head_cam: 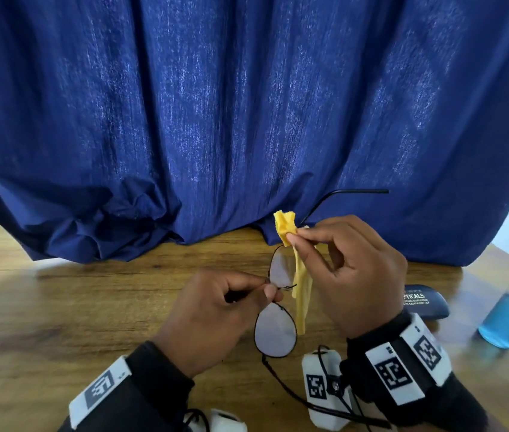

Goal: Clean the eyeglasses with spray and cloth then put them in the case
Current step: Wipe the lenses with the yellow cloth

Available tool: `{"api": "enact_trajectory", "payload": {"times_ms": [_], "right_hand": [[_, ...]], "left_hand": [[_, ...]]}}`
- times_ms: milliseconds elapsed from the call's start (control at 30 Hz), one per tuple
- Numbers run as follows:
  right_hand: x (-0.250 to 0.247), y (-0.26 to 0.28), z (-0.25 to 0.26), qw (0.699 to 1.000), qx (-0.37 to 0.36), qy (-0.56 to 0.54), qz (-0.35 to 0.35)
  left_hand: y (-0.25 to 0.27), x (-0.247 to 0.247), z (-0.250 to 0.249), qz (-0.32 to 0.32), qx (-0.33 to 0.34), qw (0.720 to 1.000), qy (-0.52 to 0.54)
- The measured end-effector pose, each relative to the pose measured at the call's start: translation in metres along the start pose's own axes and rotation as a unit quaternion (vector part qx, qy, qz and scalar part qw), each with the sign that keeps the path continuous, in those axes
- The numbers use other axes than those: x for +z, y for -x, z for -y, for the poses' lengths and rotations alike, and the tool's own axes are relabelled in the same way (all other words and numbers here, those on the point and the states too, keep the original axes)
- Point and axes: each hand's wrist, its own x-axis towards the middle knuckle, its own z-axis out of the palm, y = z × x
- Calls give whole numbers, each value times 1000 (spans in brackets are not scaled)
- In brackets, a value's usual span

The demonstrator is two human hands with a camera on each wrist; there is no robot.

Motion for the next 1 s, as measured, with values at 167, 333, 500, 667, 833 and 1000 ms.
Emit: {"api": "enact_trajectory", "payload": {"times_ms": [167, 333, 500, 667, 833, 1000], "right_hand": [[6, 5, -6, 995, 80, 1, 66], [3, 4, 0, 998, 58, -18, 30], [3, 3, -1, 990, 105, -1, 91], [5, 4, -8, 977, 169, -7, 127], [4, 4, -10, 973, 179, -12, 144], [4, 5, -11, 968, 182, -26, 170]], "left_hand": [[0, -1, 1, -3, -4, 1000, -16], [-1, 3, 3, 7, -3, 999, -40], [-2, 1, 8, 4, 4, 999, -51], [-2, 0, 9, -3, 2, 999, -52], [-4, -5, 10, -25, -5, 999, -48], [-6, -8, 12, -49, -2, 998, -37]]}}
